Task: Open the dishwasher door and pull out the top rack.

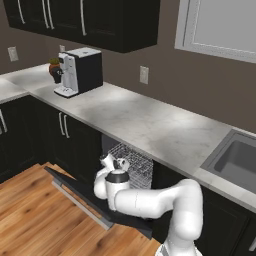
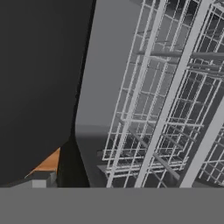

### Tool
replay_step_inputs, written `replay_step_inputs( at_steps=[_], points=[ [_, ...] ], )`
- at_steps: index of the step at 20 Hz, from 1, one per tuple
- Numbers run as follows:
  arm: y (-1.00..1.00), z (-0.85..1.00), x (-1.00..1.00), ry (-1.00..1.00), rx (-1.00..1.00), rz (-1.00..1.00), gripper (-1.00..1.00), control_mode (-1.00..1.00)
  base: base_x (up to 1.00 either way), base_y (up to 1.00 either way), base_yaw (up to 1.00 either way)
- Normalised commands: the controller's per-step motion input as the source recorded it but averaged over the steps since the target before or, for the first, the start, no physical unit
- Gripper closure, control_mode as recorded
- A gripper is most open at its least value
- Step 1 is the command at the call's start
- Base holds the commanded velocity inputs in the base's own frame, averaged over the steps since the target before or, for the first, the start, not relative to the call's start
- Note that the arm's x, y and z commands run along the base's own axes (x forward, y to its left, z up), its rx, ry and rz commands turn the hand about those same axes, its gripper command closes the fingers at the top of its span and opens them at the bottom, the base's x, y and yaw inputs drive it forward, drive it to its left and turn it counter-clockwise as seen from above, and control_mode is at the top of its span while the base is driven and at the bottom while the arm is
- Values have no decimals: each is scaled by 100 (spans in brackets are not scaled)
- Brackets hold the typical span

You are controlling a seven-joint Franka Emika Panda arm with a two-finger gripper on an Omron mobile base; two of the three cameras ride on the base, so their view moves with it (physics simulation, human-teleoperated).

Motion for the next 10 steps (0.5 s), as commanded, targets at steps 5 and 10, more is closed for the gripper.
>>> replay_step_inputs(
  at_steps=[5, 10],
  points=[
    [100, -100, -62, 14, -12, 0, -100, -100, 0, 0, 0],
    [100, -100, -44, 31, -1, -3, -100, -100, 0, 0, 0]
  ],
)
